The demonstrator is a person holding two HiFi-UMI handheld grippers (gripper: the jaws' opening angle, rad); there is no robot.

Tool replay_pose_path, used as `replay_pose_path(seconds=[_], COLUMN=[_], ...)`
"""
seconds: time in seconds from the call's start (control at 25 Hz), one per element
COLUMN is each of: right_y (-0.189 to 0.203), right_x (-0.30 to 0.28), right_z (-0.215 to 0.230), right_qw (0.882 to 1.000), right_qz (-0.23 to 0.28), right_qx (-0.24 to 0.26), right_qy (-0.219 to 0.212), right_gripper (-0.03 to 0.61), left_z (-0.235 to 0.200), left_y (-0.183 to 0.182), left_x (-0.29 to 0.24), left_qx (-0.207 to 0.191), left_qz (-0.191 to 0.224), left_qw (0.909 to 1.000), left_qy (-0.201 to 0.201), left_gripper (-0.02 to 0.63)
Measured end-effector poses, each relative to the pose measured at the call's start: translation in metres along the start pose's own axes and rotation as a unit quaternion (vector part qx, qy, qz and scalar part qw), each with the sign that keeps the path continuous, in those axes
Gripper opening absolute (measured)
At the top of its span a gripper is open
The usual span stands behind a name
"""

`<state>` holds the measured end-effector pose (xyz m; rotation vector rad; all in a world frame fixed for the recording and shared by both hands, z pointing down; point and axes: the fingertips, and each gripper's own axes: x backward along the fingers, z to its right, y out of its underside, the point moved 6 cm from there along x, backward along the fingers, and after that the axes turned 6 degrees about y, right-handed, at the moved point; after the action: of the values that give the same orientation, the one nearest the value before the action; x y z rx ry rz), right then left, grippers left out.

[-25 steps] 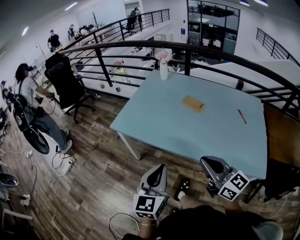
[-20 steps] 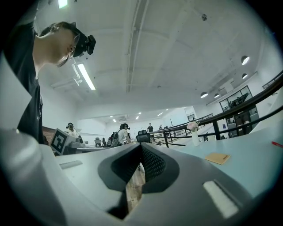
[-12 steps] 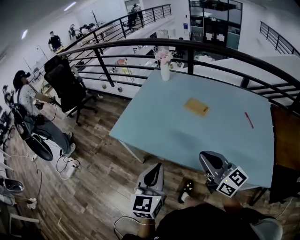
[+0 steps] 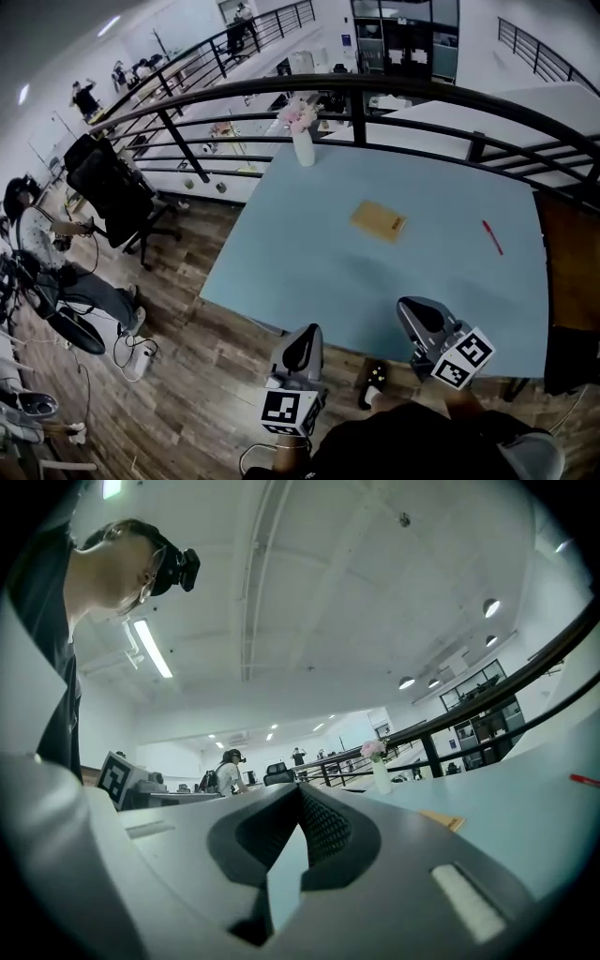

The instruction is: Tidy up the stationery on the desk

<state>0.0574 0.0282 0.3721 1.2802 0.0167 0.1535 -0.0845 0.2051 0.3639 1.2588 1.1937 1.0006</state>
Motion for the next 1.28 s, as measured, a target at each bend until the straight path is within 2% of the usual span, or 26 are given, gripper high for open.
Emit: replay_pose_path(seconds=[0.48, 0.8, 1.28], right_y=[-0.022, -0.026, -0.036], right_x=[-0.016, -0.035, -0.056], right_z=[0.07, 0.121, 0.163], right_qw=[0.999, 0.999, 0.997], right_qz=[0.005, 0.002, -0.012], right_qx=[0.006, 0.002, 0.001], right_qy=[0.031, 0.054, 0.072], right_gripper=[0.009, 0.009, 0.009], left_z=[-0.005, -0.018, -0.042], left_y=[-0.017, -0.015, -0.023], left_x=[-0.089, -0.142, -0.19], left_qx=[-0.02, -0.022, -0.045], left_qz=[-0.013, -0.02, -0.052], left_qw=[0.9991, 0.9988, 0.9969], left_qy=[0.034, 0.04, 0.039], left_gripper=[-0.002, -0.002, -0.002])
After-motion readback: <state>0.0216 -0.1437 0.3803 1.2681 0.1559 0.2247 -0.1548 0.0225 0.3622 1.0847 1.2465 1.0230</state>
